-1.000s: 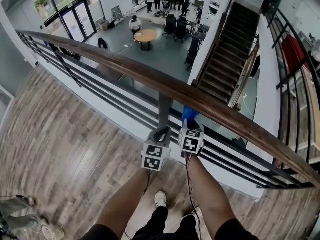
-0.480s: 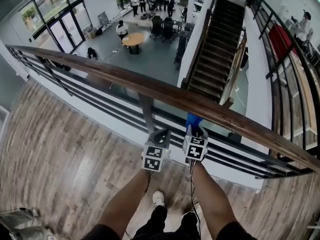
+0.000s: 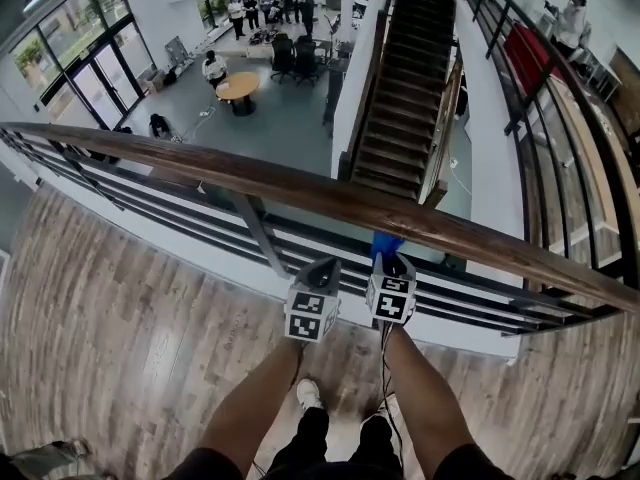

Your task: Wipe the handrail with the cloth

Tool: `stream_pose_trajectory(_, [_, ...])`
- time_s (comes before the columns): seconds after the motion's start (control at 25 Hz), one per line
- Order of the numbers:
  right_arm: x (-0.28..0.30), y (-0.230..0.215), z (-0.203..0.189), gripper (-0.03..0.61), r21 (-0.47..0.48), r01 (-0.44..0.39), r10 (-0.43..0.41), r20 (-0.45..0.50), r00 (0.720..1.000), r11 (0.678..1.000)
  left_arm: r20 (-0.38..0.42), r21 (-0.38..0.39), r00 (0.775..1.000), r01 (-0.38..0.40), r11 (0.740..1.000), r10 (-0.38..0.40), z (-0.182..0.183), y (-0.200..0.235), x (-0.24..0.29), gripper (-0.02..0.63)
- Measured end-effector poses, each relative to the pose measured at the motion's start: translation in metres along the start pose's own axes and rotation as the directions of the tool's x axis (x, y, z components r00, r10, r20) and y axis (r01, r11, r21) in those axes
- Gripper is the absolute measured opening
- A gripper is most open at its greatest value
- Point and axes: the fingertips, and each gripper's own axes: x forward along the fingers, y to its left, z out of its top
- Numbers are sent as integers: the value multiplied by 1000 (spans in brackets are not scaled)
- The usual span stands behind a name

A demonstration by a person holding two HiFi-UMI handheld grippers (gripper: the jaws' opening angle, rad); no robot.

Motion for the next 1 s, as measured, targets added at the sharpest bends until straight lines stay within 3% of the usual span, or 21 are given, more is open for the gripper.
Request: stream_pose_trajectory(1.0, [-86, -242, -48, 100, 68, 148, -147, -16, 989, 987, -72, 72, 979, 197, 978, -192, 1, -234, 97, 5])
